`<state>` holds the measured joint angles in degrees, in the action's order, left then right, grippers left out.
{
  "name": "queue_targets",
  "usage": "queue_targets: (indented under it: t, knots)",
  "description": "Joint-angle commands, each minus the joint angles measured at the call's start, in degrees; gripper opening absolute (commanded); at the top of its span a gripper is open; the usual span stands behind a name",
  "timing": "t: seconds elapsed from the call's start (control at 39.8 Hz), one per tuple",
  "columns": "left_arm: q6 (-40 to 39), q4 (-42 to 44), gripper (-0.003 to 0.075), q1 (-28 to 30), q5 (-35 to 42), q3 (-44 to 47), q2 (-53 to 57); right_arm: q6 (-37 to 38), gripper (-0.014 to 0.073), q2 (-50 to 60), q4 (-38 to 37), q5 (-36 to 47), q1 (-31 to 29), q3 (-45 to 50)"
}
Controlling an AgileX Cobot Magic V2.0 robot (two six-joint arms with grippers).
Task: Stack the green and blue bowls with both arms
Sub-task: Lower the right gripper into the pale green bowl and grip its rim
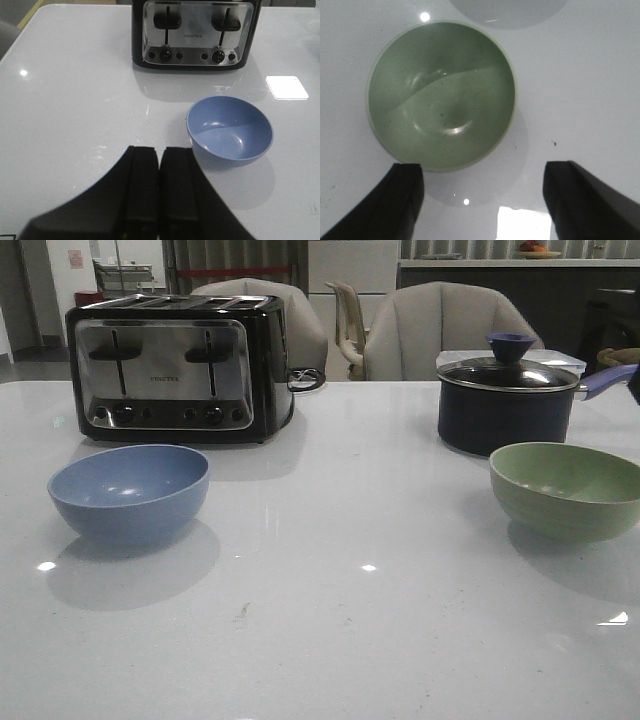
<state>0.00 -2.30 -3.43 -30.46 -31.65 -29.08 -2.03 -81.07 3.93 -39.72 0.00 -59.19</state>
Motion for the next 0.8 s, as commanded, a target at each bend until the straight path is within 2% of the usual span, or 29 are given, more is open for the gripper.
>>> queue_targets:
  t: [0.0,0.23,0.58,0.65,0.78]
  knots:
    - [-0.5,-0.6,0.0100,0.0,4.7,-1.7,-0.6,0.2,0.0598,-3.7,0.0,1.6,-0.4,-5.3]
    - [-0.5,-0.6,0.0100,0.0,4.7,-1.7,-0.6,0.1,0.0598,-15.3,-2.6,1.6,-0.4,-11.8]
    - [-0.5,-0.6,0.0100,0.0,4.7,-1.7,-0.6,0.1,0.0590,-25.7,-3.2,1.9,-0.4,-17.5]
    - [-0.5,-0.6,0.0100,0.0,4.7,-1.7,-0.6,0.1,0.0529,-26.2,-3.2,1.6,-0.4,-17.7]
    - [-0.5,-0.6,0.0100,0.0,4.7,-1.7,-0.6,0.1,0.0344,-26.4,-3.2,1.5,-0.4,-17.7]
